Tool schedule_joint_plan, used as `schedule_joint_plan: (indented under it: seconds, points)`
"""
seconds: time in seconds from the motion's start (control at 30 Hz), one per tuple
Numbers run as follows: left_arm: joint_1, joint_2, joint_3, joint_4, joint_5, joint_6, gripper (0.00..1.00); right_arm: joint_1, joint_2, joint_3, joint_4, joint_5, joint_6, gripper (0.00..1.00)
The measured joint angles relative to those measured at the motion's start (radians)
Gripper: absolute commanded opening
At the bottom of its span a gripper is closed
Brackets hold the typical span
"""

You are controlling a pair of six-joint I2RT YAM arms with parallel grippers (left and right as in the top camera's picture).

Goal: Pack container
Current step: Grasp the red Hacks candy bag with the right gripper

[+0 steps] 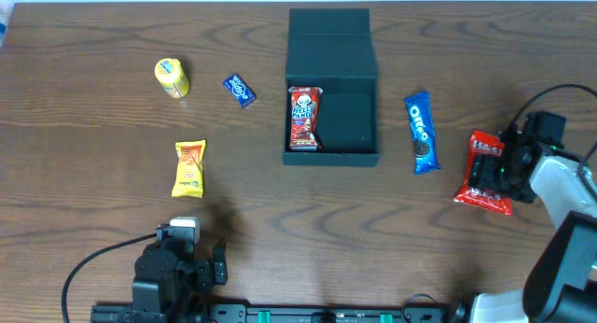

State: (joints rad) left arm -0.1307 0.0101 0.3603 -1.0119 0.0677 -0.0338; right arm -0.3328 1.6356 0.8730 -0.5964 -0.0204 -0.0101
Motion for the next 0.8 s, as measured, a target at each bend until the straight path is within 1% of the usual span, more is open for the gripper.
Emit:
schedule_joint_plan:
  seconds: [0.27,0.3,0.5,0.8]
  points:
    - [0.0,0.0,0.0,0.0,0.0,0.0,0.95,0.0,0.0,0.0,0.0,-0.004,-0.002,0.7]
    - [0.0,0.0,0.0,0.0,0.0,0.0,0.95,0.0,0.0,-0.001,0.0,-0.004,-0.001,0.66]
    - [0.0,0.0,0.0,0.0,0.0,0.0,0.95,0.0,0.0,-0.001,0.0,-0.006,0.0,0.58]
    - [0.0,0.0,0.0,0.0,0.0,0.0,0.95,0.0,0.0,-0.001,0.002,-0.006,0.002,0.56]
